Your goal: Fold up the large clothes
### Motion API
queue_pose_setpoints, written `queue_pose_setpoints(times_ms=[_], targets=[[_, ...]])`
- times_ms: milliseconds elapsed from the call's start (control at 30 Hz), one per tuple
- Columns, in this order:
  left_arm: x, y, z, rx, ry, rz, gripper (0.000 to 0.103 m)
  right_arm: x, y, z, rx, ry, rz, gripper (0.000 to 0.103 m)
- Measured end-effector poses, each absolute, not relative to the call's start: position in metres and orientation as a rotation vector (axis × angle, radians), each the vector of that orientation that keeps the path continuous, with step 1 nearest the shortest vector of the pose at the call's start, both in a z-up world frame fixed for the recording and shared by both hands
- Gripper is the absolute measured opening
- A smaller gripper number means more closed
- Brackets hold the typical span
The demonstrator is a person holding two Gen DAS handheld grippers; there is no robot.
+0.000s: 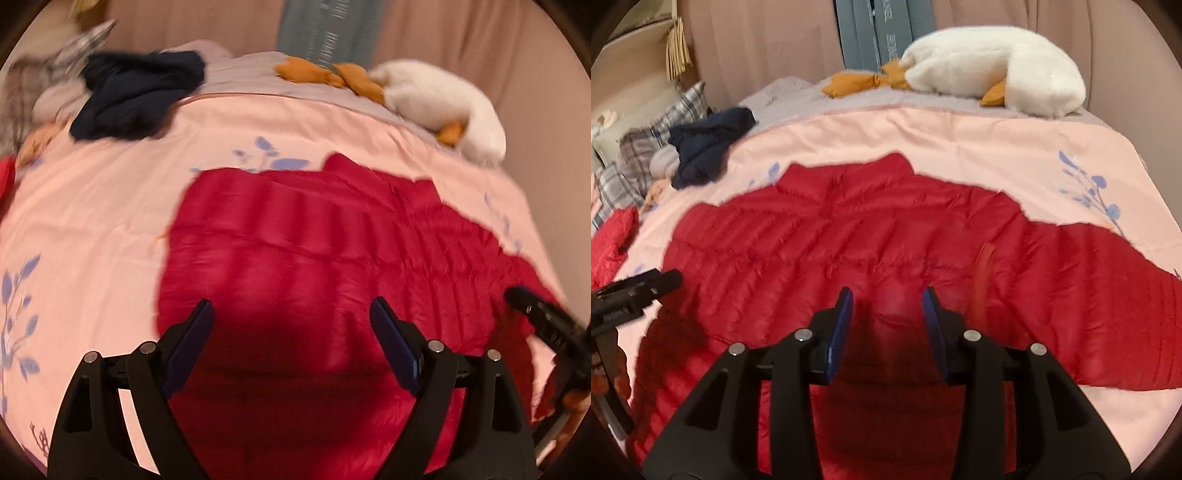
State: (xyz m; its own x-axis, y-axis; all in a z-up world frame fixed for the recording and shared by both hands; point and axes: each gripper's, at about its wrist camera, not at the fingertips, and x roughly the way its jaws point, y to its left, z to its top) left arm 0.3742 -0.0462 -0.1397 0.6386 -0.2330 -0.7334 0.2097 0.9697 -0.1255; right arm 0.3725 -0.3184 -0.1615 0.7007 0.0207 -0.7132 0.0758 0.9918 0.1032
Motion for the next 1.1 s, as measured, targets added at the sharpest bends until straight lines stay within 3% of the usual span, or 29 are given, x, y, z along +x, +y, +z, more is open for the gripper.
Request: queue_pose_setpoints(times_ms=[300, 433, 500, 767, 867, 1100], targets=[[0.381, -0.059, -0.183, 0.052, 0.919, -0.24, 0.088, 0.378, -0.322, -0.202, 0.12, 0.861, -0.041, 0.041], [0.378, -0.061, -0.178, 0.058, 0.917, -0.213, 0.088, 0.372, -0.318, -0.193, 0.114, 0.852, -0.062, 0.041], [0.371, -0.06, -0.17, 0.038, 0.905, -0.208, 0.088, 0.362, -0.318, -0.183, 0.144, 0.824, -0.037, 0.051], [0.334, -0.055, -0.152, 0.065, 0.862, -0.237, 0.088, 0.347, -0.316, -0.173, 0.127, 0.838, -0.033, 0.059], [0.329, -0.054, -0.15, 0.072, 0.86, -0.229, 0.088, 0.358, -0.319, -0.193, 0.147, 0.915, -0.052, 0.06], [0.313, -0.052, -0.143, 0.074, 0.852, -0.244, 0.088, 0.351, -0.316, -0.186, 0.16, 0.904, -0.056, 0.061]])
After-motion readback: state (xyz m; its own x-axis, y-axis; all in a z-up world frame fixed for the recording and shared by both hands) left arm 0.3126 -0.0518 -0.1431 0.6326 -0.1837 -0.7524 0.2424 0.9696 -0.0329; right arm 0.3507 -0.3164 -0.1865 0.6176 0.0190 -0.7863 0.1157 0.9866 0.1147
